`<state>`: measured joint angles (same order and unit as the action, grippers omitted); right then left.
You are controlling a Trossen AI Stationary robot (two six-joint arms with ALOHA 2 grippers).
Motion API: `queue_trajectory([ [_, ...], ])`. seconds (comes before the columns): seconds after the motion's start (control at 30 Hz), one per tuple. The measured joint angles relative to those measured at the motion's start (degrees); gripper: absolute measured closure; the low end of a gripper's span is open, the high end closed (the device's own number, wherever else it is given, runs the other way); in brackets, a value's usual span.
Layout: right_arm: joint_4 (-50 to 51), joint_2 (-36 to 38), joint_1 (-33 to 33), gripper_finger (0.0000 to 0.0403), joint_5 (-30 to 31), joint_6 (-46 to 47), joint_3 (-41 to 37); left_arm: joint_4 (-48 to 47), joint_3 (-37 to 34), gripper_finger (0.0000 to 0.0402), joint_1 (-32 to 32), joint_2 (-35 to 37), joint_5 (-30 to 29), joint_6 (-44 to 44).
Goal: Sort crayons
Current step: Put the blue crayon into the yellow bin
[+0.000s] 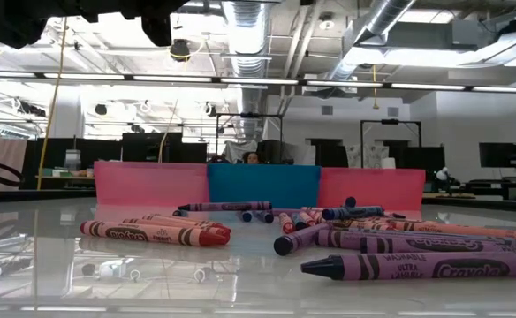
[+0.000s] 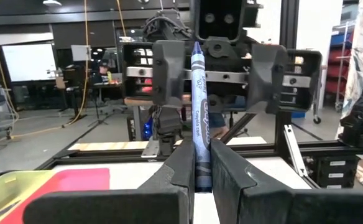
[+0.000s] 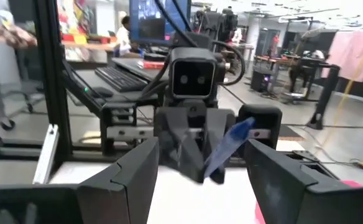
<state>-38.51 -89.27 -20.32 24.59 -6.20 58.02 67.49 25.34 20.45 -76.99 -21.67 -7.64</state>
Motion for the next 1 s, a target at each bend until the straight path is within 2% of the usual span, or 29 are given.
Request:
queue_trajectory([
  [0.13, -1.21, 0.00, 2.19, 0.0157, -4.68, 1.60, 0.00, 0.02, -0.01, 0.0384, 0.02, 0.00, -0.08, -0.22],
  [0.27, -0.64, -0.02, 2.54, 0.0160, -5.08, 1.69, 0.00, 0.02, -0.02, 0.0384, -0.02, 0.00, -0.17, -0.67],
  [0.4, 0.16, -0.02, 2.50, 0.0182, -5.12, 1.69, 0.00, -0.02, -0.02, 0.0384, -0.02, 0.00, -0.17, -0.72],
  [0.53, 0.14, -0.04, 2.52, 0.0227, -5.15, 1.70, 0.00, -0.19, -0.02, 0.0384, -0.02, 0.00, -0.17, -0.72],
  [0.83, 0.66, -0.04, 2.54, 0.0355, -5.07, 1.71, 0.00, -0.82, -0.02, 0.0383, 0.01, 0.00, -0.05, -0.23],
  [0.93, 1.22, -0.04, 2.52, 0.0388, -4.75, 1.84, 0.00, -1.18, -0.02, 0.0383, 0.01, 0.00, -0.01, -0.18],
  [1.0, 1.53, -0.04, 2.52, 0.0395, -4.29, 1.85, 0.00, -1.36, -0.02, 0.0383, 0.02, 0.00, 0.00, 0.06],
])
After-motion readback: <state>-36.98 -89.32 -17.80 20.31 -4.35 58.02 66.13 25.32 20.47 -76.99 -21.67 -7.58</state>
